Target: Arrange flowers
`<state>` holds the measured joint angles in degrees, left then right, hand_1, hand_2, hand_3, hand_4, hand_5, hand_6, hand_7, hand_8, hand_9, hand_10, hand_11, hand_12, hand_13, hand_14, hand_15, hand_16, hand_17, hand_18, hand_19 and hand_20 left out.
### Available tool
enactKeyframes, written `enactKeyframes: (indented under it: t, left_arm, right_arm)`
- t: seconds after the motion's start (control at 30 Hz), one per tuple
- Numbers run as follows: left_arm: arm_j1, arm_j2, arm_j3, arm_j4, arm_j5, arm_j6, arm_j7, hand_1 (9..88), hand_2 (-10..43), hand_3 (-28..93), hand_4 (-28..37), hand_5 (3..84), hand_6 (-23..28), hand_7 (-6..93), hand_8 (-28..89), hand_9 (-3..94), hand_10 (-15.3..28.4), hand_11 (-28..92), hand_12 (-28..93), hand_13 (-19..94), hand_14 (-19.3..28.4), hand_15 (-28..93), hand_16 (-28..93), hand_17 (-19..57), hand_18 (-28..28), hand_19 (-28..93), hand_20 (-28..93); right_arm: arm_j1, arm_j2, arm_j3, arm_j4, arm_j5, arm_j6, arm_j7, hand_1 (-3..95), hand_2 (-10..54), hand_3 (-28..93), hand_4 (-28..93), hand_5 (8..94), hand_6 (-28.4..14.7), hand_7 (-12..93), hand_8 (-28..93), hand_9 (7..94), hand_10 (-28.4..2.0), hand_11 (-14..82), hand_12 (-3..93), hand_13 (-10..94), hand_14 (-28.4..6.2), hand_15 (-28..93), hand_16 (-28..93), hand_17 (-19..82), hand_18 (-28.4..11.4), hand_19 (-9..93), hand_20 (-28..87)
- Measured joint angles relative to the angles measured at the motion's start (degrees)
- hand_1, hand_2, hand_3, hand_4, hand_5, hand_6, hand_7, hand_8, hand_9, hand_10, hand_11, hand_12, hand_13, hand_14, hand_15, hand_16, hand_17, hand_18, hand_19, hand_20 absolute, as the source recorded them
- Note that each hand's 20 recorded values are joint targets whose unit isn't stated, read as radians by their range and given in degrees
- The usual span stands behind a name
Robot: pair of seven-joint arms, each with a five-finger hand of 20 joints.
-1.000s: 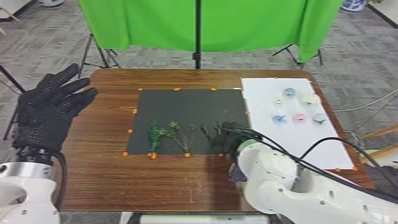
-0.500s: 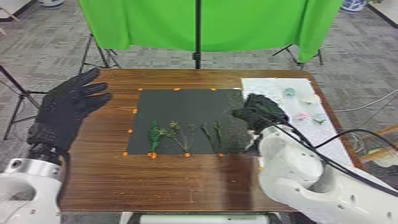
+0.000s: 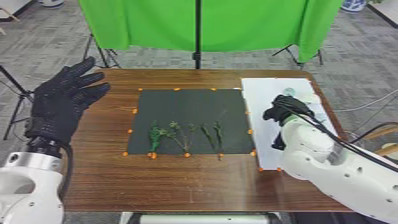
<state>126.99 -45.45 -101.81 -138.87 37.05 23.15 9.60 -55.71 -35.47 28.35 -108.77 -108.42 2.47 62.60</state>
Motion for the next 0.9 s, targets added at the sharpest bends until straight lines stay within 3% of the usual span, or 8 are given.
enactKeyframes:
  t: [0.33,0.63,0.73,0.9]
  left_arm:
    - [-0.31,0.28,0.79,0.17,-0.12,0.00,0.78,21.2,12.3,75,-28.3,35.7,10.6,13.0,-9,30.0,20.3,28,10,23,27.5,56,-12,-7.4,24.9,66,7]
    - [-0.30,0.41,0.82,0.27,-0.55,-0.03,1.33,21.2,12.3,75,-28.3,35.8,10.6,13.1,-9,30.2,20.4,29,10,23,27.4,56,-12,-7.4,24.9,66,7]
    - [-0.30,0.48,0.90,0.33,-0.69,-0.03,1.35,21.2,12.3,75,-28.3,35.8,10.6,13.1,-9,30.2,20.5,29,10,23,27.4,56,-12,-7.4,24.9,66,7]
    - [-0.30,0.55,0.97,0.37,-0.87,-0.03,1.49,21.2,12.3,75,-28.3,35.9,10.7,13.1,-9,30.1,20.4,29,10,23,27.4,56,-12,-7.4,24.9,66,6]
  right_arm:
    - [2.91,0.86,-2.35,4.35,3.54,-1.76,1.60,33.4,-4.1,75,-22,50.0,-1.3,13,-12,81.7,-16.4,21.9,14.9,82,-10.7,50,15,50,-20.2,93,13]
    - [3.94,1.08,-3.94,6.02,4.41,-1.46,1.26,40.9,-7.2,76,-26,66.9,1.4,15,-9,85.5,-10.8,23.2,15.9,84,-7.2,49,17,48,-19.3,93,17]
    - [5.13,1.50,-6.53,6.34,3.21,2.02,0.47,46.5,-9.4,74,-28,76.7,1.5,17,-2,88.5,-9.7,23.2,16.2,87,-5.4,47,18,49,-17.9,93,21]
    - [6.55,2.28,-12.91,7.35,-1.27,12.98,-1.41,49.7,-9.5,72,-28,81.7,2.3,19,1,91.5,-7.6,19.8,21.2,89,-4.2,46,20,50,-17.4,93,25]
